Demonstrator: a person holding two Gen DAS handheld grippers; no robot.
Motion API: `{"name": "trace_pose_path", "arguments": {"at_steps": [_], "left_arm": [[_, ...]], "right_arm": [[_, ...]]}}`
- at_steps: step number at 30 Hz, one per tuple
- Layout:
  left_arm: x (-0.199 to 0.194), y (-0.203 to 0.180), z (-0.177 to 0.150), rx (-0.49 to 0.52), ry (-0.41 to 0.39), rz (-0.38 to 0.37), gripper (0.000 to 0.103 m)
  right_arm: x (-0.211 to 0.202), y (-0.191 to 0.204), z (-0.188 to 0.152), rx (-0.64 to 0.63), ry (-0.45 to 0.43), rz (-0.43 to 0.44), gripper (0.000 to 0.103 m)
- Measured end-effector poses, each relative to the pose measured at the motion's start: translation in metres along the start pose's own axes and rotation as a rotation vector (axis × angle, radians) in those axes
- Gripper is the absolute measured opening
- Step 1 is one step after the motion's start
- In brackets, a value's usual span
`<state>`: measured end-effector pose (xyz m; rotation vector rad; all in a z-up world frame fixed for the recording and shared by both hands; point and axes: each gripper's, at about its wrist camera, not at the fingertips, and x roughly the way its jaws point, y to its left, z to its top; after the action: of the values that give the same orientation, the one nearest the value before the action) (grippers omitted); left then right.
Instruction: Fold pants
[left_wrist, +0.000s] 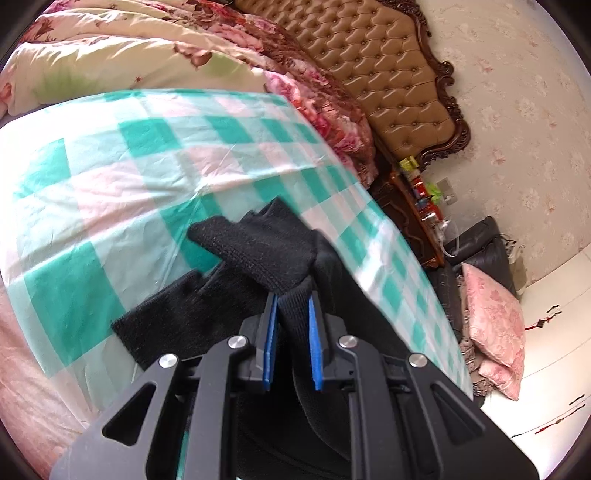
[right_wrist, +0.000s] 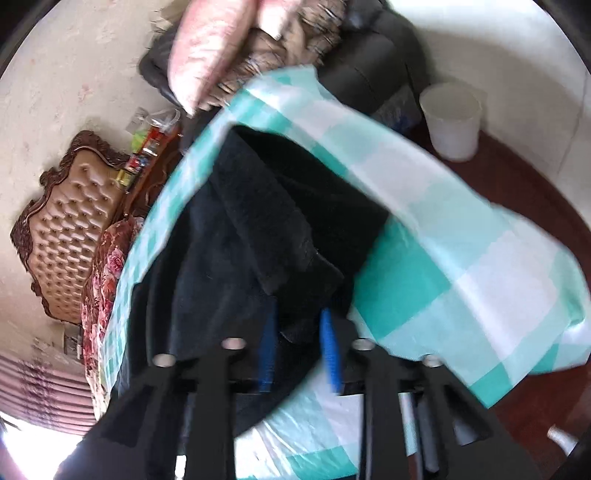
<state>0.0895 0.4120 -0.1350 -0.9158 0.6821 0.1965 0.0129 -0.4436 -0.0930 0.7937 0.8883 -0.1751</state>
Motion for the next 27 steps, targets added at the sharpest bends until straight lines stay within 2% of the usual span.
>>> {"name": "trace_pose_path", "arguments": {"at_steps": [3, 6, 9, 12, 13, 15, 17, 23, 25, 27], "left_arm": [[-0.023, -0.016, 0.010, 0.005, -0.030, -0.053, 0.014], [-0.060, -0.033, 0.010, 0.024, -0.061, -0.099, 0.013], [-0.090, -0.033, -0.015, 0.058, -0.076, -0.072, 0.013], [-0.088, 0.001, -0.040, -0.012, -0.004, -0.041, 0.013], [-0.083, 0.011, -0.046, -0.024, 0.016, -0.027, 0.013], [-0.071, 0.029, -0.053, -0.062, 0.051, -0.015, 0.013], [-0.065, 0.034, -0.053, -0.058, 0.049, -0.009, 0.013], [-0.076, 0.012, -0.042, 0.005, 0.002, -0.051, 0.013], [-0.073, 0.013, -0.044, 0.008, 0.014, -0.035, 0.013], [-0.061, 0.026, -0.049, -0.034, 0.053, -0.013, 0.014]], "right_arm": [[-0.025, 0.028, 0.017, -0.070, -0.056, 0.054, 0.015], [-0.049, 0.040, 0.028, -0.109, -0.112, 0.079, 0.014], [-0.048, 0.020, 0.031, -0.087, -0.119, 0.022, 0.014], [-0.007, -0.020, 0.029, -0.017, -0.008, -0.053, 0.014], [0.000, -0.026, 0.027, -0.018, 0.006, -0.073, 0.014], [0.005, -0.033, 0.022, -0.029, 0.000, -0.079, 0.014], [0.002, -0.031, 0.023, -0.032, -0.006, -0.069, 0.014], [-0.024, -0.019, 0.021, -0.047, -0.060, -0.042, 0.013], [-0.018, -0.019, 0.019, -0.070, -0.054, -0.087, 0.013], [-0.003, -0.028, 0.017, -0.049, -0.024, -0.125, 0.013]]}}
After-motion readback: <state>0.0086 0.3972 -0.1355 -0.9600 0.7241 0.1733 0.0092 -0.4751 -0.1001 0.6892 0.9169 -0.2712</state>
